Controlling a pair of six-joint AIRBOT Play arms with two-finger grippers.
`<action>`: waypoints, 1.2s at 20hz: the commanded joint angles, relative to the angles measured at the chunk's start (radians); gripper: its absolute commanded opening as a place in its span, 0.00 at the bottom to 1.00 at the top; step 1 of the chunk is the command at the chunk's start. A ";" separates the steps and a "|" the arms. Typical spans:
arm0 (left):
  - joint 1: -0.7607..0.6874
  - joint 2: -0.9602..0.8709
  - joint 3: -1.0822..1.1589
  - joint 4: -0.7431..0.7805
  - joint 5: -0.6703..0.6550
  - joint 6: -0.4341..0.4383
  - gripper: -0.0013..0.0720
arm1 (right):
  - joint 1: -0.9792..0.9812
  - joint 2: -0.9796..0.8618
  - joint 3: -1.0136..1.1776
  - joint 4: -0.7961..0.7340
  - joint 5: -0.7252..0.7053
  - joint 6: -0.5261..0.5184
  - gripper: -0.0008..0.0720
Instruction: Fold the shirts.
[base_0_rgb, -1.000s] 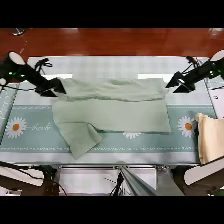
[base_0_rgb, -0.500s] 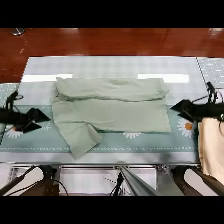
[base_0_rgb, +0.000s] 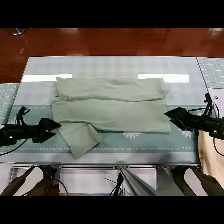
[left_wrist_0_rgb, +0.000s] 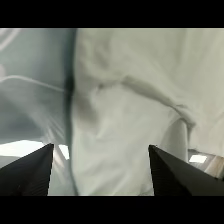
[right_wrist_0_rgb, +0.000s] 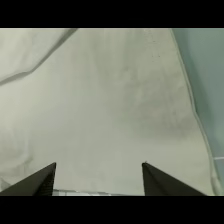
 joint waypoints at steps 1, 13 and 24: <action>-0.118 -0.020 -0.065 -0.165 0.138 0.058 0.98 | 0.000 0.008 -0.008 0.048 0.006 -0.005 0.86; -0.273 -0.070 0.010 -0.182 0.152 0.087 0.05 | -0.261 -0.018 -0.008 -0.359 0.092 0.178 0.86; -0.274 -0.070 0.034 -0.182 0.138 0.087 0.05 | -0.058 -0.198 -0.023 -0.137 0.008 0.081 0.86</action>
